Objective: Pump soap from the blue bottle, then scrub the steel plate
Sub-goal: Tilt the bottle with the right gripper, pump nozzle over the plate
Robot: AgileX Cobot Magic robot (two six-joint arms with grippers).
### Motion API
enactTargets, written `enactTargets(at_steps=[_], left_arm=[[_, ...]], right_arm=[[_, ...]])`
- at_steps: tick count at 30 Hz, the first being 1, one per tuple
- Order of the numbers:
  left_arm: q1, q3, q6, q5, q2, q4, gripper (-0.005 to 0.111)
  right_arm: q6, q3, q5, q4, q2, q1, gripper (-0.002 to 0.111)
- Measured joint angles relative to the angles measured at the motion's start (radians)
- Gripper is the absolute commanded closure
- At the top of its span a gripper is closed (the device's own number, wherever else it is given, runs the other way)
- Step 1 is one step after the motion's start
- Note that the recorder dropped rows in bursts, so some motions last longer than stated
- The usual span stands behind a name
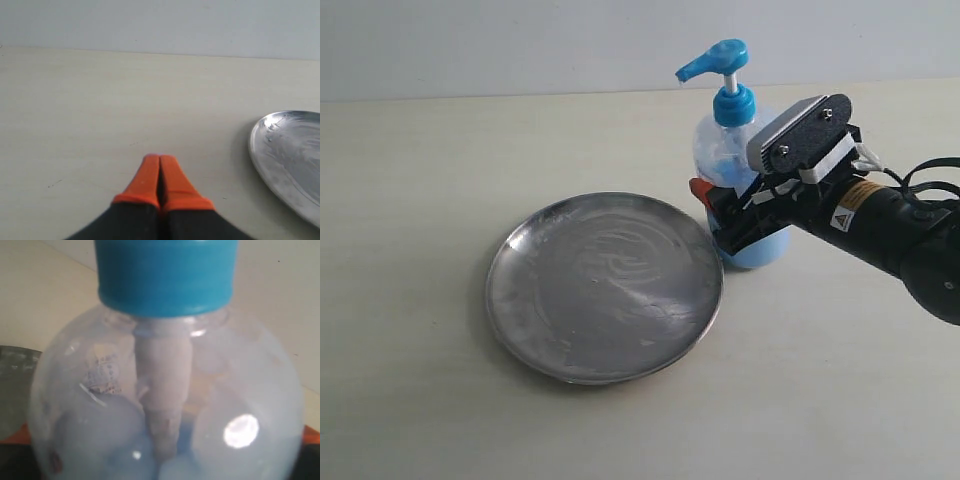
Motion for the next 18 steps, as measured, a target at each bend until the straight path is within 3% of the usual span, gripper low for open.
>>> enactTargets(at_steps=[6,18], left_arm=[[0.000,0.000,0.000,0.000,0.000,0.000,0.107],[0.000,0.000,0.000,0.000,0.000,0.000,0.107]], right_arm=[[-0.090,0.000,0.006,0.080,0.000,0.052,0.108],[-0.094,0.000,0.006,0.087,0.000,0.054,0.108]])
